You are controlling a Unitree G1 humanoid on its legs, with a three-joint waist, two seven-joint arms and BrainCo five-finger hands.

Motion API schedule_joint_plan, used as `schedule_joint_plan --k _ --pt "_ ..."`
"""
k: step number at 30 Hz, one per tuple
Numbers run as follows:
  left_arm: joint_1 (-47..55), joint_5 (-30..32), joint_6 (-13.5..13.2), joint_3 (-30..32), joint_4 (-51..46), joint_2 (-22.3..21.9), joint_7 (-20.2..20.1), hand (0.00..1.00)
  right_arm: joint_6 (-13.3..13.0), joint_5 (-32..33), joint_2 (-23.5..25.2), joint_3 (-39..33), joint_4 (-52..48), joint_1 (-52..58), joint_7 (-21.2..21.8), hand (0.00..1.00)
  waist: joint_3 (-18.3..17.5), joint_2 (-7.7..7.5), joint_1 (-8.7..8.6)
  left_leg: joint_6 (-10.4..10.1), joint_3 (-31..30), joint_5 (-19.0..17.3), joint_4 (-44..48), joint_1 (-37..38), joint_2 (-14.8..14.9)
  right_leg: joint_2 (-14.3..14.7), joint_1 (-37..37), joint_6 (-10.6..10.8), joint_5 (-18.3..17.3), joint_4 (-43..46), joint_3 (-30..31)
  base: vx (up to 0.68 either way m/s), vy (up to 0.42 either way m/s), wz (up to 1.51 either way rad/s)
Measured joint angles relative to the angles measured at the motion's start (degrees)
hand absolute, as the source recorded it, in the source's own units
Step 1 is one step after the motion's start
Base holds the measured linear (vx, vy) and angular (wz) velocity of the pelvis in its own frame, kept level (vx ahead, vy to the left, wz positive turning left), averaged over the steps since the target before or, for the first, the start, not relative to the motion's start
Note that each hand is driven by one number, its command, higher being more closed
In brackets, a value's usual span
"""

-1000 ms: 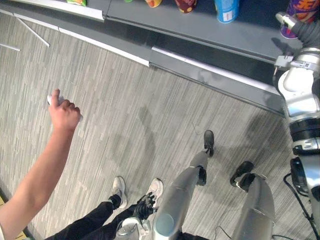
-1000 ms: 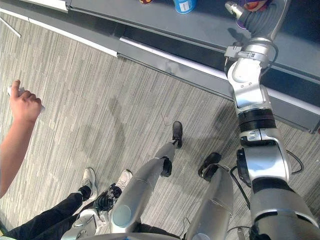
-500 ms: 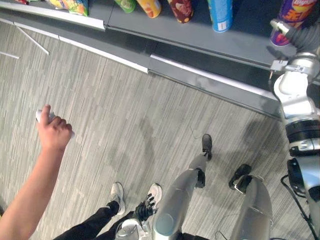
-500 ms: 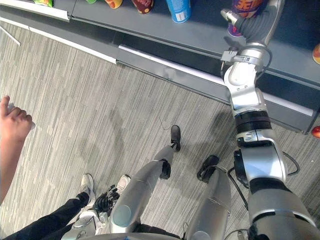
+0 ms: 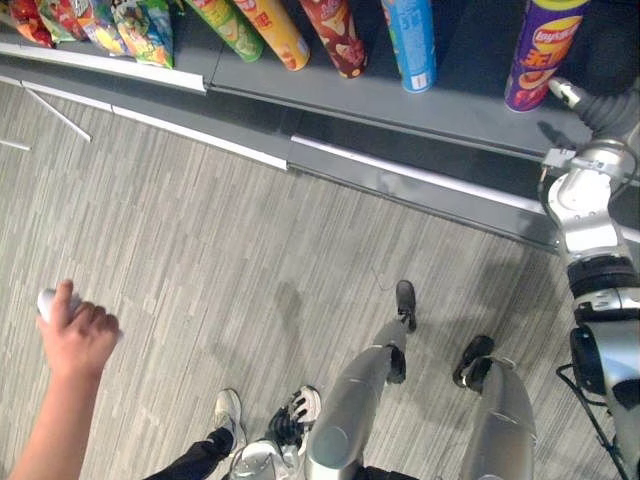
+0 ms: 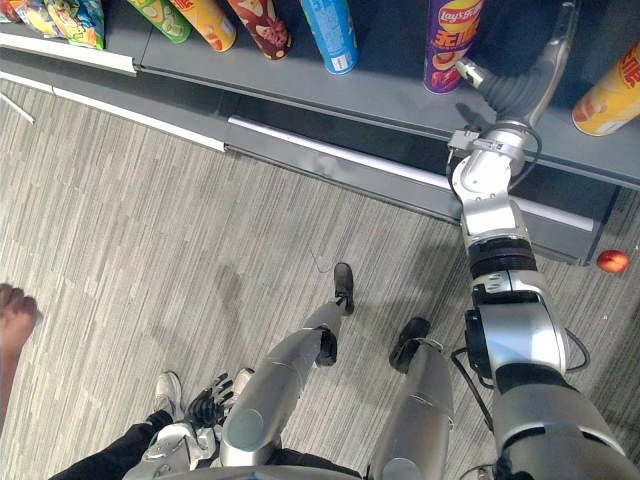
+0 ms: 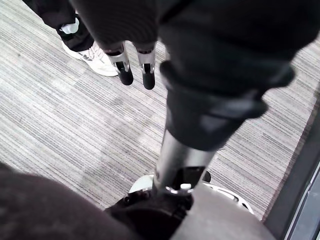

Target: Put the gum and the chips on the shelf.

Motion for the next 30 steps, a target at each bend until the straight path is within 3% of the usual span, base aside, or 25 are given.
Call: schedule_joint_plan --k 5,9,13,20,23,25,30 --pt "-0.08 -0.01 0.58 0.01 0.48 0.09 0.0 0.0 -0.37 0.08 1.05 -0.64 0.18 1.89 0.38 0.0 -0.01 0.01 -0.29 0.04 0.05 0.06 -1.07 2.6 0.1 0.55 2.47 0.16 0.29 -1.24 0.16 0.01 -0.051 -0.07" --pt "-0.12 0.01 1.78 0.06 1.36 0.15 -0.08 0.0 -0.93 1.21 4.59 -0.91 -0.34 2.18 2.38 0.0 -0.14 0.2 -1.55 -0.05 0.06 0.0 -2.06 4.74 0.61 1.59 5.04 0.43 1.27 -3.82 0.23 0.02 -0.026 -0.11" --pt "-0.44 0.18 2.47 0.32 2.28 0.09 -0.2 0.0 -1.35 1.19 7.83 0.49 -4.52 5.82 6.09 0.0 -0.13 0.18 -1.96 -0.75 0.6 -0.57 -2.72 7.67 1.35 2.95 8.54 0.85 2.65 -7.11 0.76 0.03 -0.006 -0.17" --pt "-0.12 0.44 4.3 3.23 4.51 -0.64 -0.58 0.0 -1.77 1.41 15.65 4.79 -15.39 13.66 11.26 0.0 0.18 -0.26 -4.27 -1.27 1.47 -1.89 -3.84 13.65 2.33 4.74 14.89 1.09 3.17 -10.85 1.26 0.01 -0.023 -0.13" --pt "1.0 1.11 4.29 5.25 4.52 -0.69 -0.82 0.0 -1.92 1.73 19.54 7.11 -23.28 19.53 12.8 0.0 1.04 -1.54 -6.15 -1.42 1.67 -2.01 -5.25 16.28 2.77 5.7 18.1 1.25 4.08 -13.71 1.08 0.04 -0.013 -0.07" --pt "1.36 1.35 4.2 6.26 4.54 -0.7 -0.84 0.0 -1.88 1.81 21.73 7.96 -28.0 24.63 13.11 0.0 1.21 -2.46 -6.42 -1.39 2.12 -1.99 -6.17 18.08 3.14 6.53 20.27 1.5 5.06 -15.92 1.34 0.09 -0.008 -0.15" --pt "4.37 1.3 2.85 9.38 5.93 -0.67 0.12 0.0 -1.56 -1.27 24.75 14.02 -38.01 37.34 14.74 0.0 -1.12 -6.94 -8.64 -2.22 3.09 -3.42 -6.4 20.56 3.59 7.8 24.95 2.0 6.6 -21.44 1.61 0.11 -0.008 -0.08"
